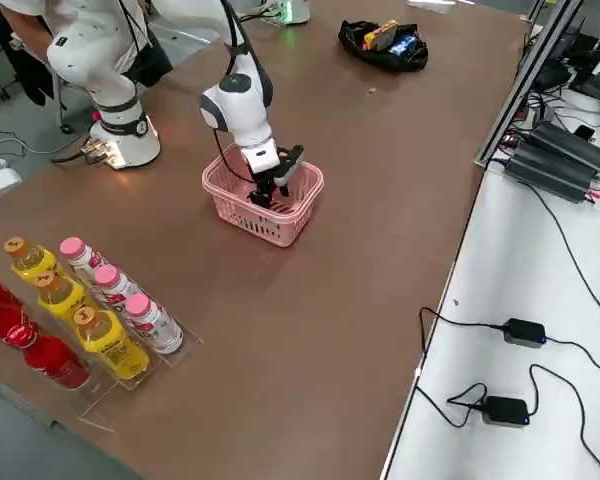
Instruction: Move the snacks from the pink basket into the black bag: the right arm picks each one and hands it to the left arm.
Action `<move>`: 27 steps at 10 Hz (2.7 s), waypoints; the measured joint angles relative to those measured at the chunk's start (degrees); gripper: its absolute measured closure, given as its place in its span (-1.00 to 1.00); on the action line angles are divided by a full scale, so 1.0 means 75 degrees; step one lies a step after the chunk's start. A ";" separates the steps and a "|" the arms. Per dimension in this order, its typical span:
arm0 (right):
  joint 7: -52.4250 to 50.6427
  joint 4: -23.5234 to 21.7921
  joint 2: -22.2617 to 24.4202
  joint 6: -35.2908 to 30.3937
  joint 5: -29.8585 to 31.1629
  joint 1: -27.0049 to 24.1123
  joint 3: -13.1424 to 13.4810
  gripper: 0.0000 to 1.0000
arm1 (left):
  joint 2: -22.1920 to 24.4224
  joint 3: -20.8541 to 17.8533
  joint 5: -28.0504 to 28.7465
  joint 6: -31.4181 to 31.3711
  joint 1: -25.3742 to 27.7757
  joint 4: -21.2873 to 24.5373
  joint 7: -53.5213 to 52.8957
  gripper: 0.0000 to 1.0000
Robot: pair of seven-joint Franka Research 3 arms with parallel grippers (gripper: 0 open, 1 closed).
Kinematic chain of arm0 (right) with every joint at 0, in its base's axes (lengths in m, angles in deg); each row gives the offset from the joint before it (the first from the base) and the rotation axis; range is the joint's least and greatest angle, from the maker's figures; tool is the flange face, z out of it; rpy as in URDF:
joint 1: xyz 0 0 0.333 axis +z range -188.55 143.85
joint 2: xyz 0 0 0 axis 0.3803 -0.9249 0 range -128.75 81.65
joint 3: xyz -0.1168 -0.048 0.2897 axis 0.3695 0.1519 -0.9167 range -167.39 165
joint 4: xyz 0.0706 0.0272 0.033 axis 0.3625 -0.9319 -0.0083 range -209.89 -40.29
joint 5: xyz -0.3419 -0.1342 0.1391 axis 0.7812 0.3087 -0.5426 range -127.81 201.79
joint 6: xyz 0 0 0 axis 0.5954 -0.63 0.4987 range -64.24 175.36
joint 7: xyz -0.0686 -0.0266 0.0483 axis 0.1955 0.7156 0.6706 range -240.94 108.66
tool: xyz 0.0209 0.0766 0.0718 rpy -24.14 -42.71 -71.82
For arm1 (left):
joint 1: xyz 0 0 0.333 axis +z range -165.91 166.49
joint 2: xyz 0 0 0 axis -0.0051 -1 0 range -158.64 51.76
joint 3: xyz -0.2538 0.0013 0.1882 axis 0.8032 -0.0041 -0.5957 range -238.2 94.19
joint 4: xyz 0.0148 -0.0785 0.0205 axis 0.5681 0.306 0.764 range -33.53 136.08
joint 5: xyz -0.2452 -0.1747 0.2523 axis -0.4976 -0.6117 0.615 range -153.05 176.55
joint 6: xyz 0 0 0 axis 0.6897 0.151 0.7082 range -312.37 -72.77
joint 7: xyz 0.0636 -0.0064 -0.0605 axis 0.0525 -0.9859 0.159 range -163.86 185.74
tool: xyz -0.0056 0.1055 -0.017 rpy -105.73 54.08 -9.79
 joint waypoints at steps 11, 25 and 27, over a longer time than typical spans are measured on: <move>-0.0254 -0.0053 -0.0128 0.0321 0.0000 -0.0159 0.0003 -1.00 | -0.0017 0.0009 -0.0060 0.0218 0.0351 -0.0028 -0.0024 -1.00; -0.0280 -0.0053 -0.0491 0.0792 0.0000 -0.0129 -0.0045 -0.44 | -0.0051 0.0008 -0.0288 0.0225 0.0358 -0.0027 -0.0002 -1.00; -0.0280 -0.0050 -0.0493 0.0801 0.0000 -0.0094 -0.0045 -0.38 | -0.0059 0.0010 -0.0289 0.0225 0.0354 -0.0027 -0.0002 -1.00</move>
